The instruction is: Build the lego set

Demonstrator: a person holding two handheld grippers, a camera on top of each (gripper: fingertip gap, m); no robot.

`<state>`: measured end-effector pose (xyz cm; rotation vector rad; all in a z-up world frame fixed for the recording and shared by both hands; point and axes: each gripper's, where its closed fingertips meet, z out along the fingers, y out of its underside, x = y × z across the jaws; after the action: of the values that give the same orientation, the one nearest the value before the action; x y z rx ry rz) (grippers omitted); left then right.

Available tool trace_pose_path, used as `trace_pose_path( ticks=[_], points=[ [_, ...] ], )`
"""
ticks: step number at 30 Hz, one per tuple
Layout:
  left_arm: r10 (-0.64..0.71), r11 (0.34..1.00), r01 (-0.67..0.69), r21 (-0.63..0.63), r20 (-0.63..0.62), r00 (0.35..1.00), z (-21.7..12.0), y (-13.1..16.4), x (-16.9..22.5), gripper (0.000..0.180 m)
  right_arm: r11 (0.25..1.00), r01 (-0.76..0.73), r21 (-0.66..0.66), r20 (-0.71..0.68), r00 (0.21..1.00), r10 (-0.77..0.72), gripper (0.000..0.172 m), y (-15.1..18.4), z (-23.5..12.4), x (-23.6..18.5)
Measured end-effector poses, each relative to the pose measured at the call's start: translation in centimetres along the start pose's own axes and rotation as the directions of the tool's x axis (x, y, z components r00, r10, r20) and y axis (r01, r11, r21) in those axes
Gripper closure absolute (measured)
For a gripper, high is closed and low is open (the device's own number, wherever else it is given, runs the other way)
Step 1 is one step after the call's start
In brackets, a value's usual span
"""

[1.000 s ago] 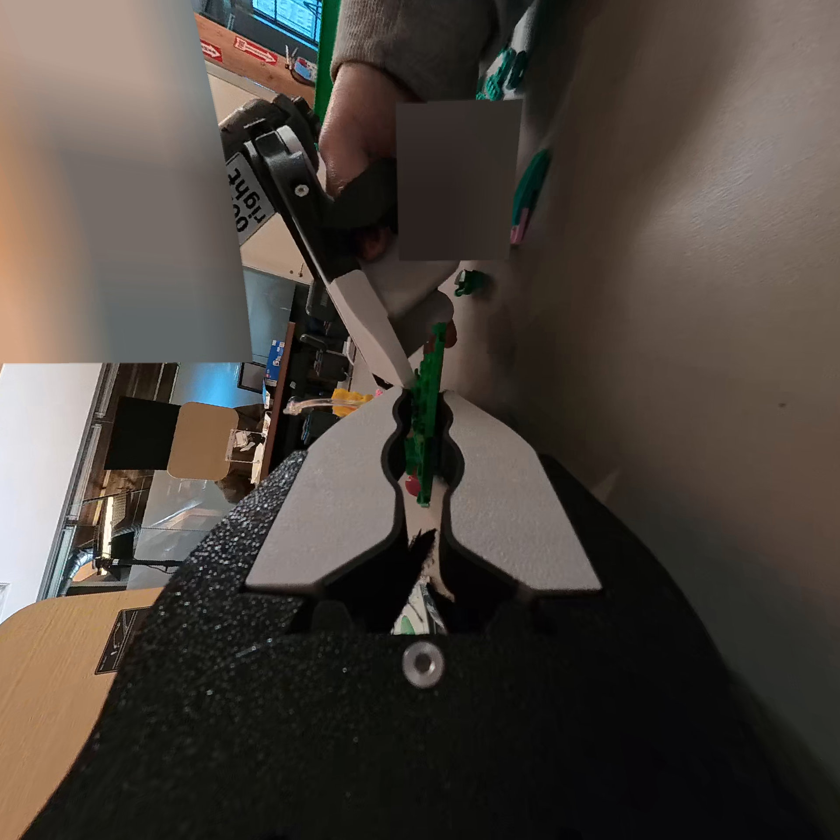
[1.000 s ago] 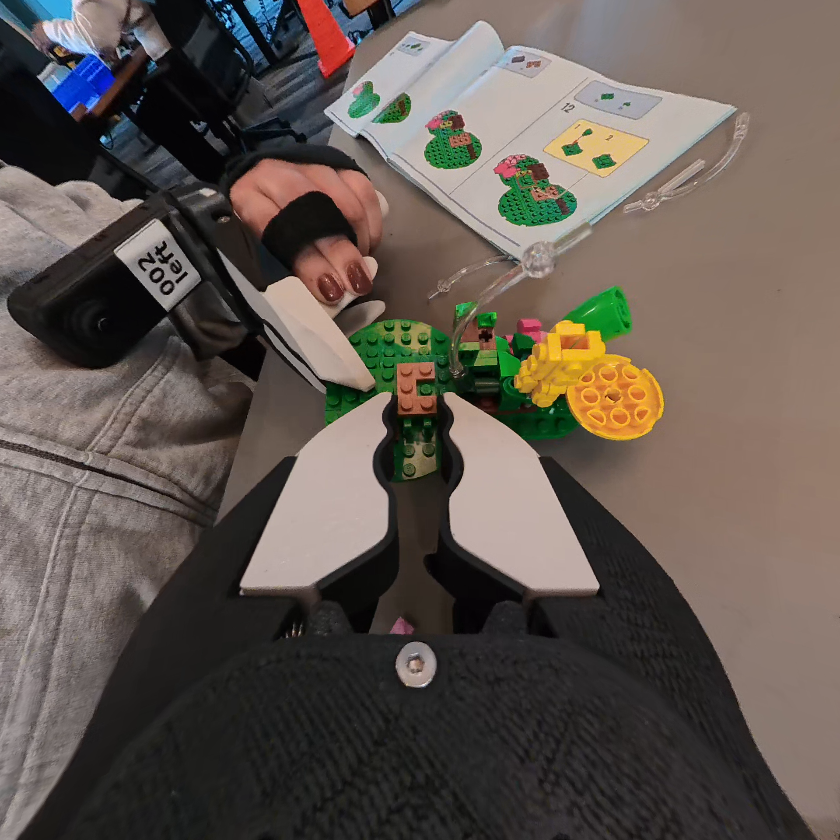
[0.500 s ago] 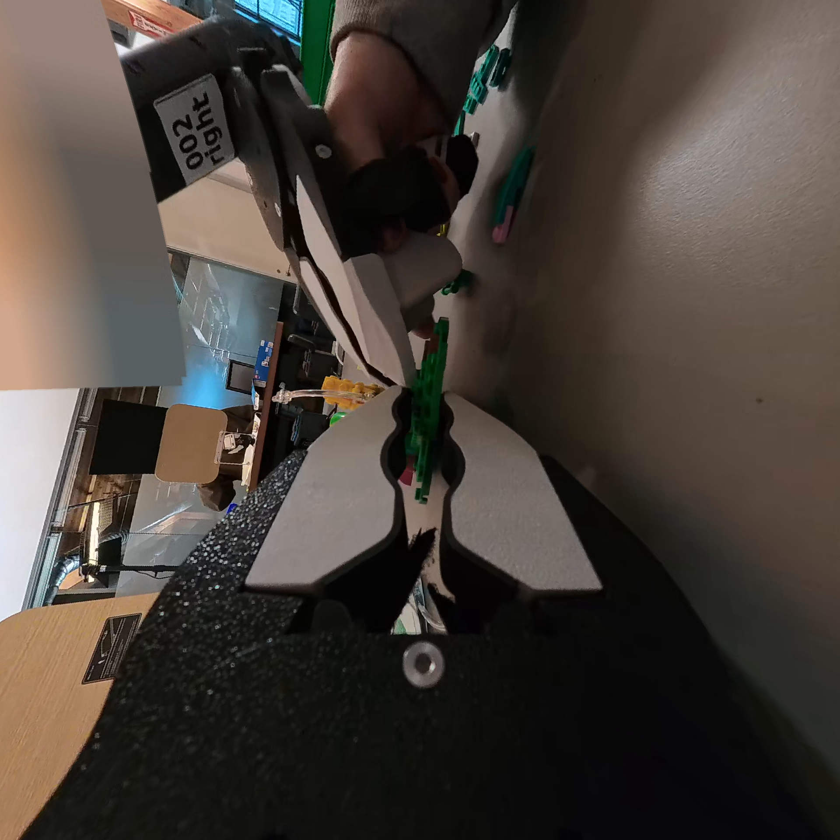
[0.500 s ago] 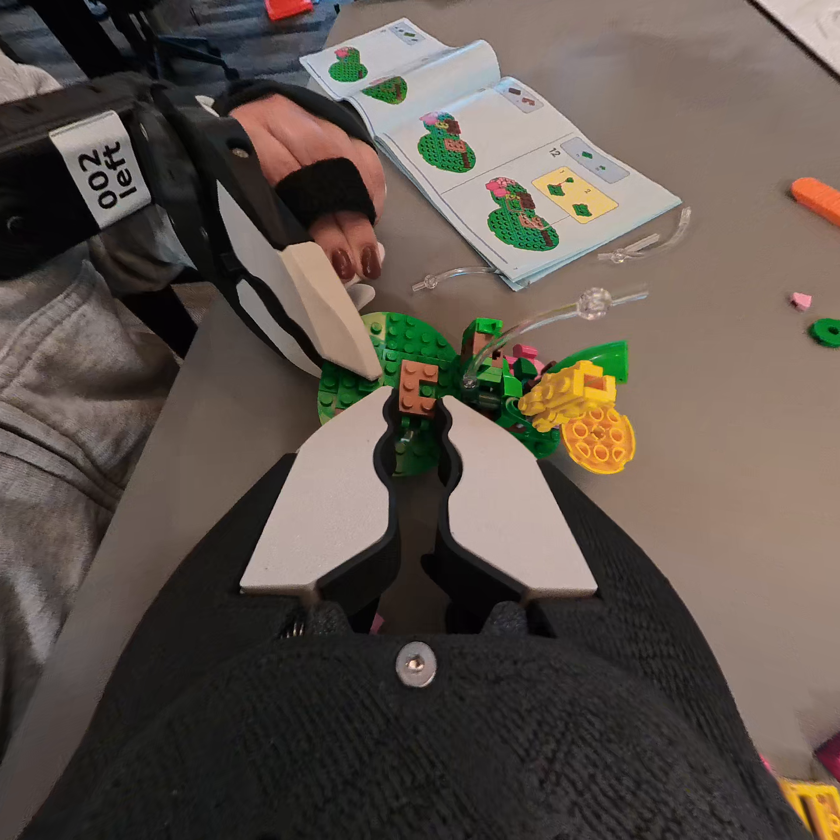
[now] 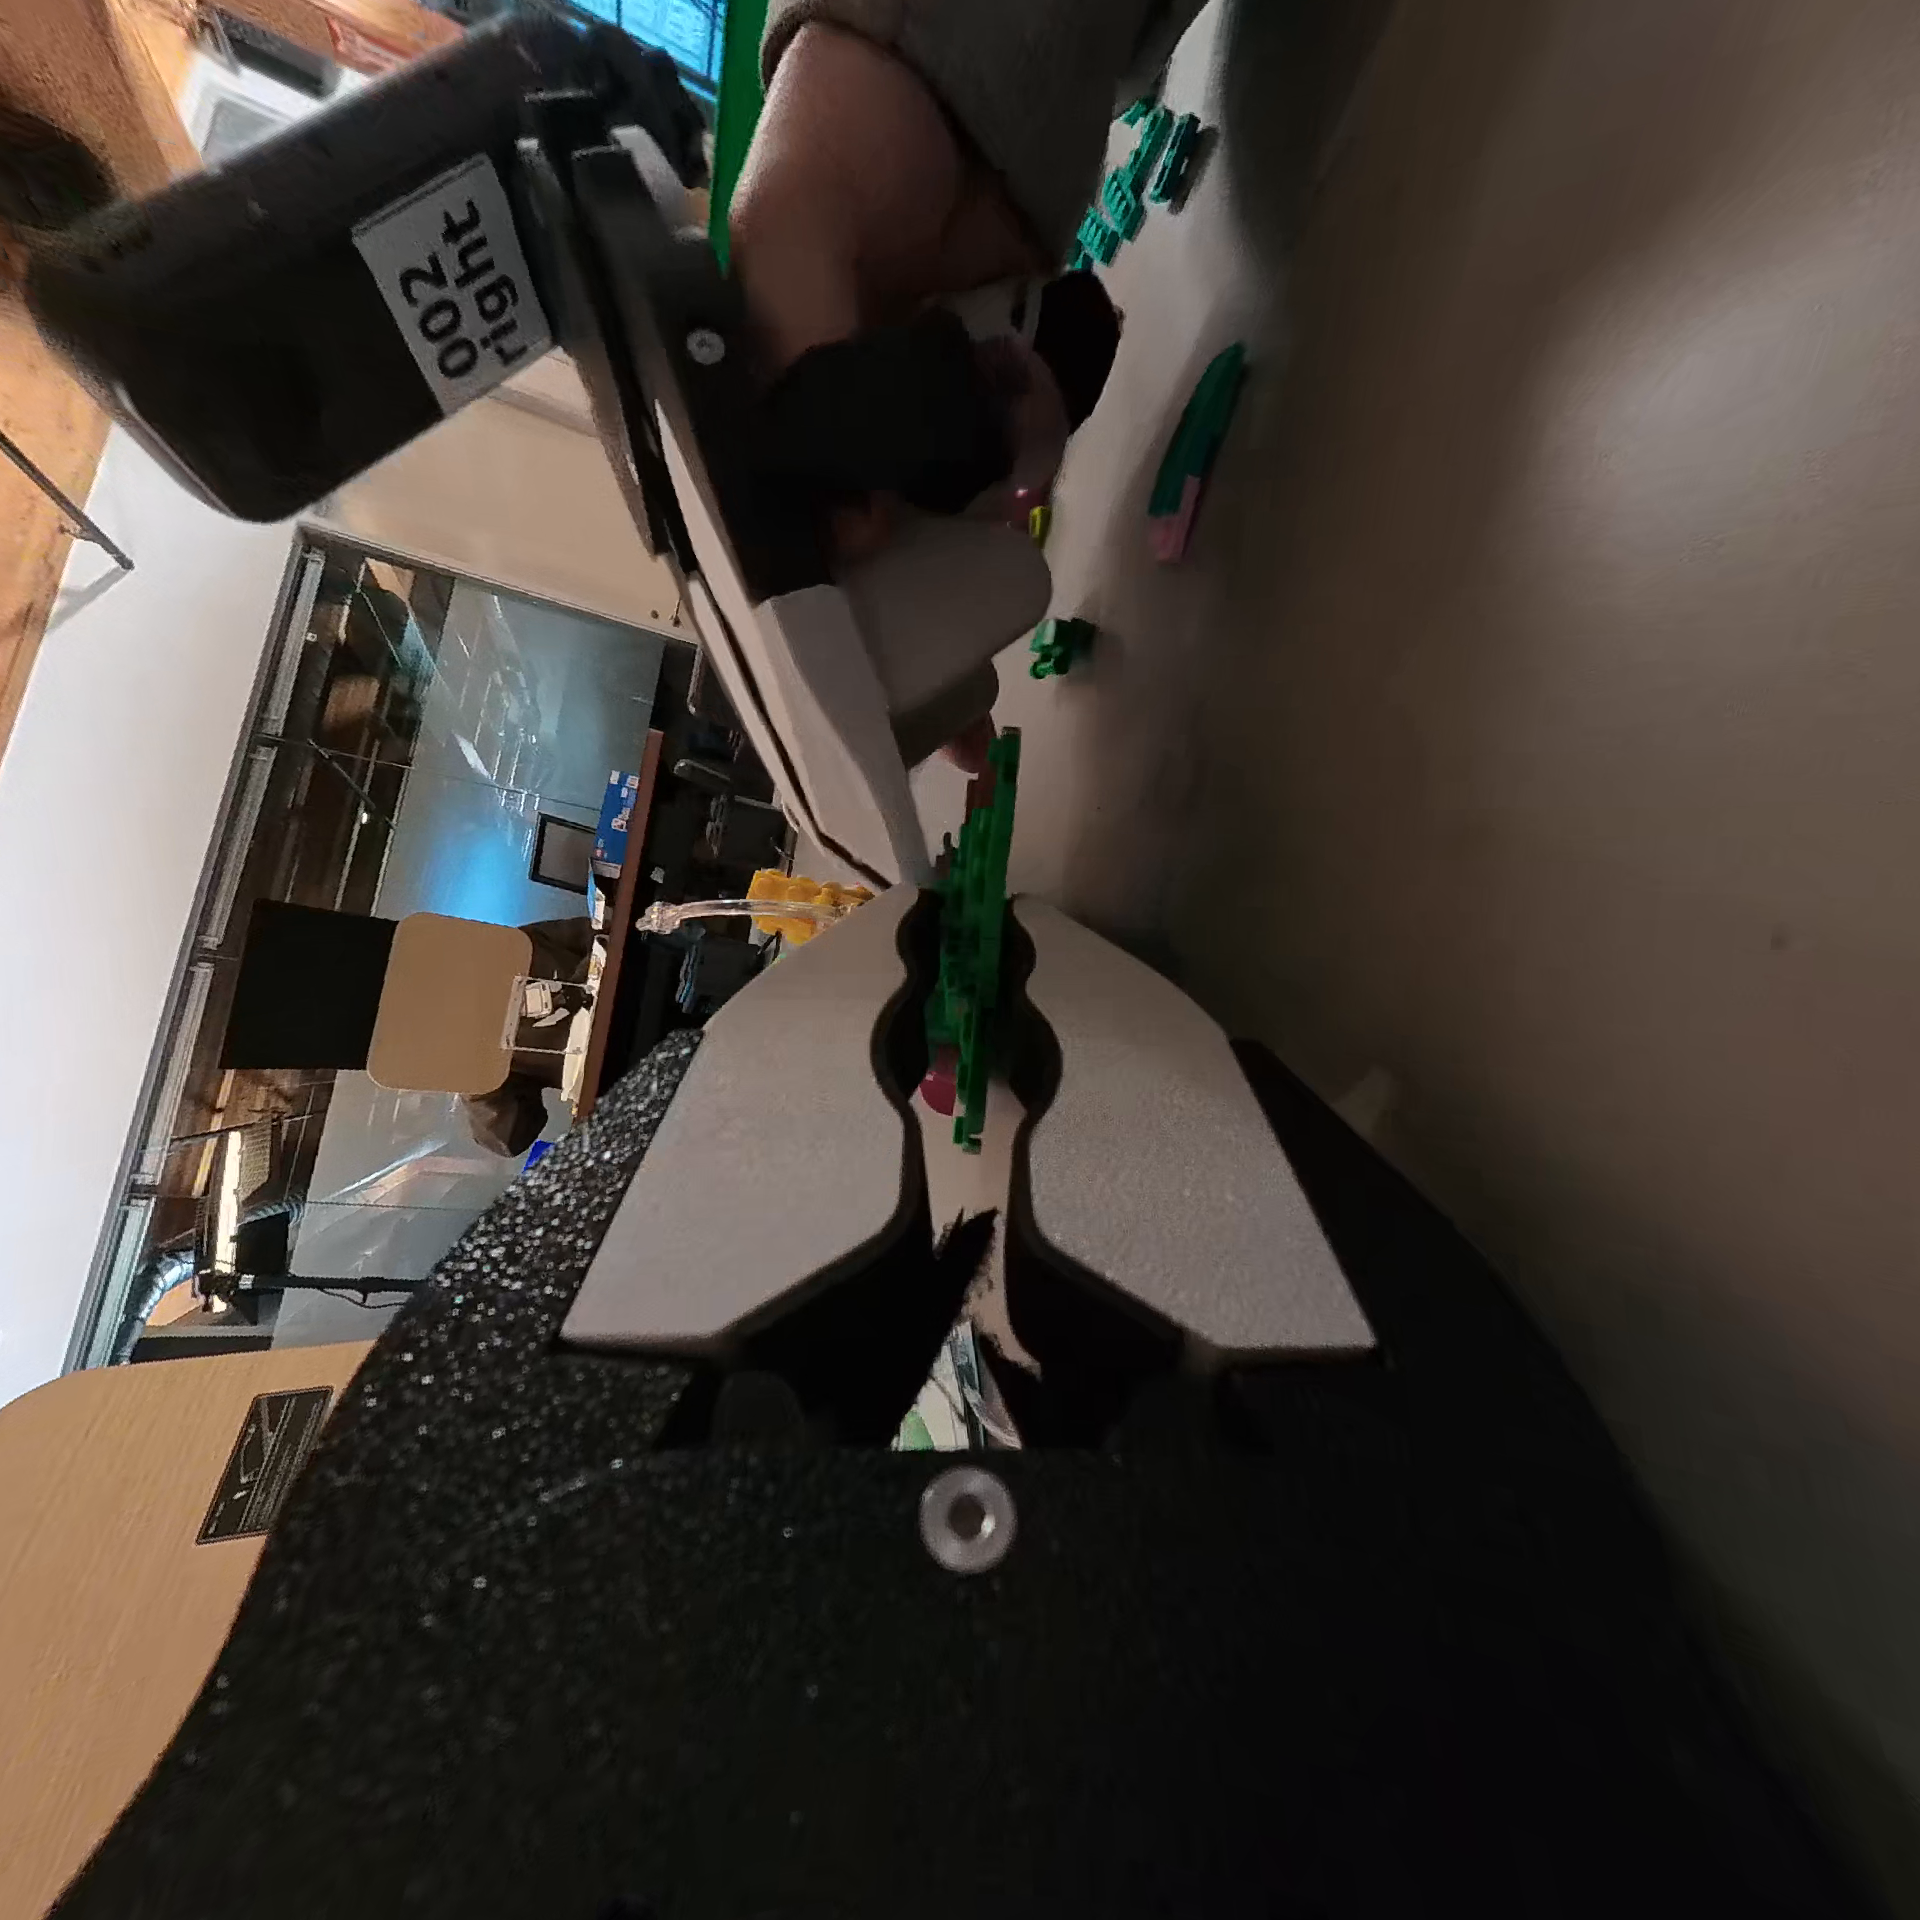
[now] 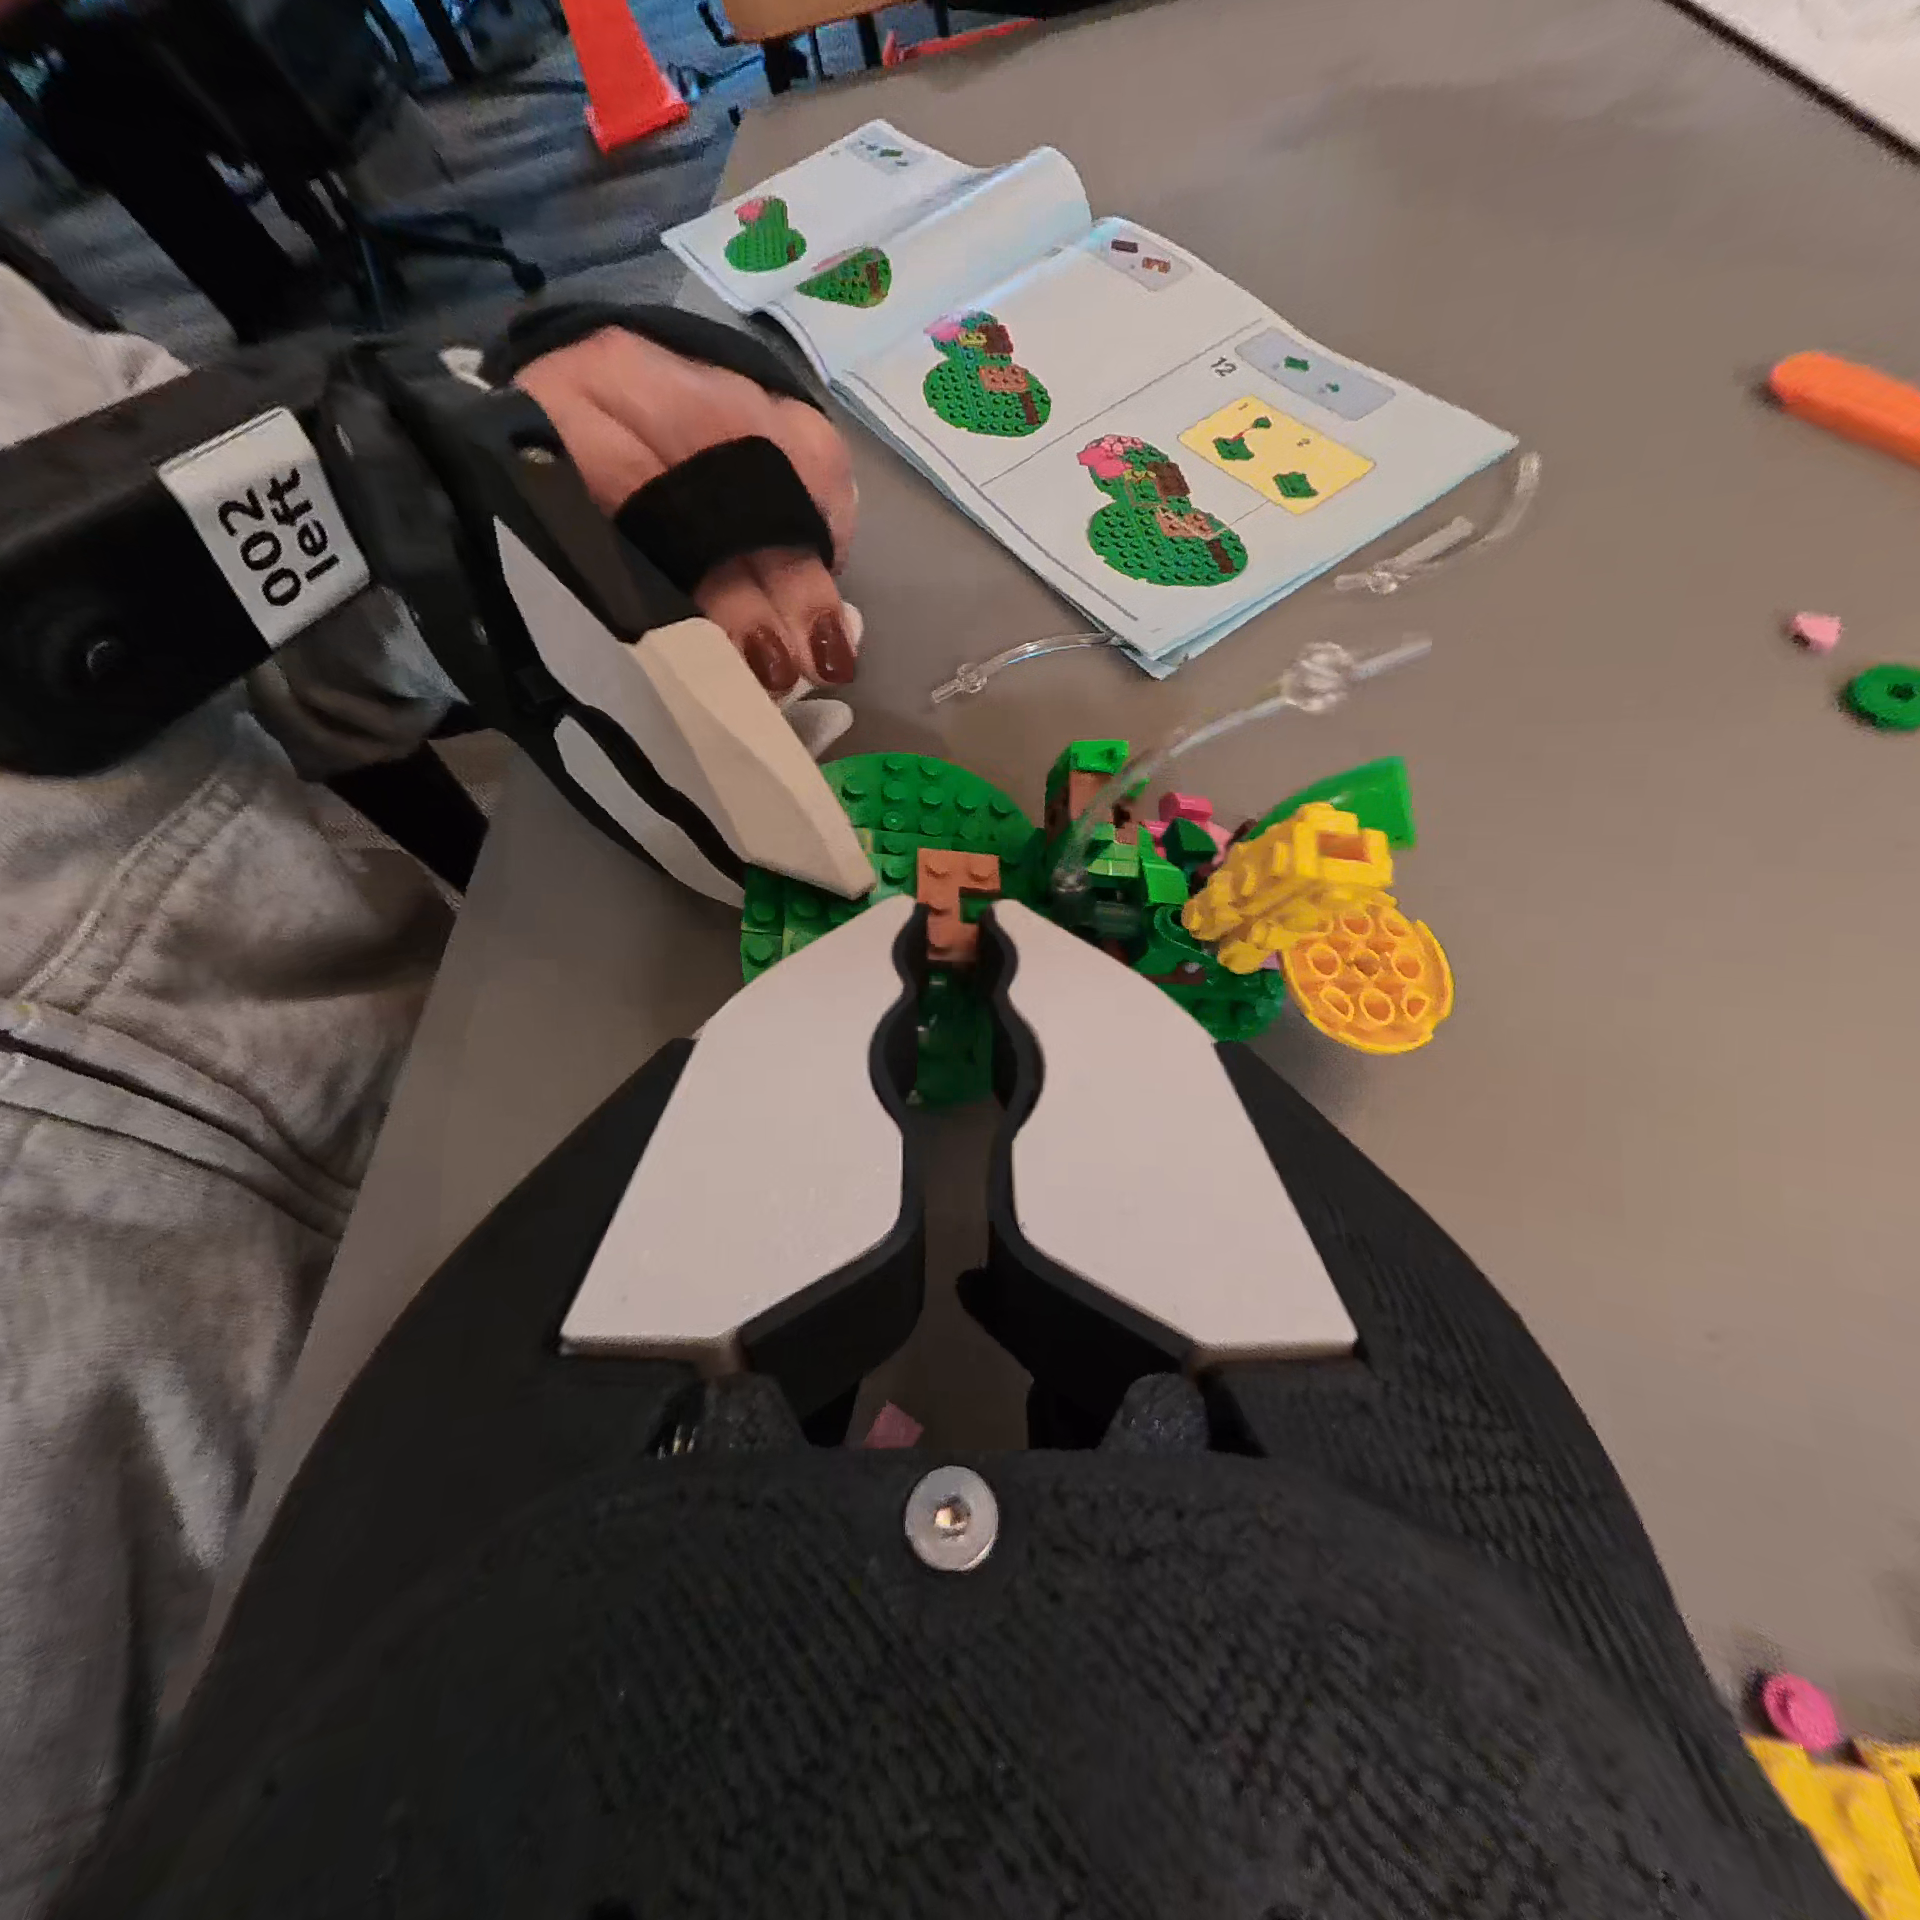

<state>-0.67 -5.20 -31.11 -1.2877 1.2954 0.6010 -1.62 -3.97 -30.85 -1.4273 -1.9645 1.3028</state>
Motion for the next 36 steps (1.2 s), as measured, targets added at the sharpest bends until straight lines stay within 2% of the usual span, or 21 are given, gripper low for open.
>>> trace_pose_path(
  ticks=[4, 12, 22, 30, 36],
  points=[
    [-0.001, 1.0, 0.001, 0.001, 0.002, 1.0, 0.0, 0.0, 0.0, 0.17, 0.994, -0.106, -0.037, 0.065, 0.992, 0.109, 0.147, 0.6, -0.2, -0.1],
    [0.02, 1.0, -0.02, -0.008, -0.002, 1.0, 0.0, 0.1, 0.1, 0.17, 0.987, -0.146, -0.066, 0.105, 0.983, 0.153, 0.153, 1.0, 0.2, -0.2],
    [0.04, 0.999, -0.04, -0.011, 0.009, 0.999, 0.1, 0.1, 0.0, 0.17, 0.971, -0.237, -0.028, 0.155, 0.959, 0.239, 0.158, 0.8, 0.3, 0.1],
    [0.055, 0.998, -0.055, -0.007, -0.015, 0.998, 0.1, 0.1, 0.5, 0.17, 0.997, -0.042, -0.063, 0.077, 0.996, 0.047, 0.159, 1.2, 0.4, 0.1],
    [0.053, 0.999, -0.053, -0.009, -0.027, 0.998, 0.2, 0.1, 0.7, 0.17, 0.992, 0.096, -0.081, -0.01, 0.995, -0.097, 0.159, 1.3, 0.4, 0.2]
  ],
)
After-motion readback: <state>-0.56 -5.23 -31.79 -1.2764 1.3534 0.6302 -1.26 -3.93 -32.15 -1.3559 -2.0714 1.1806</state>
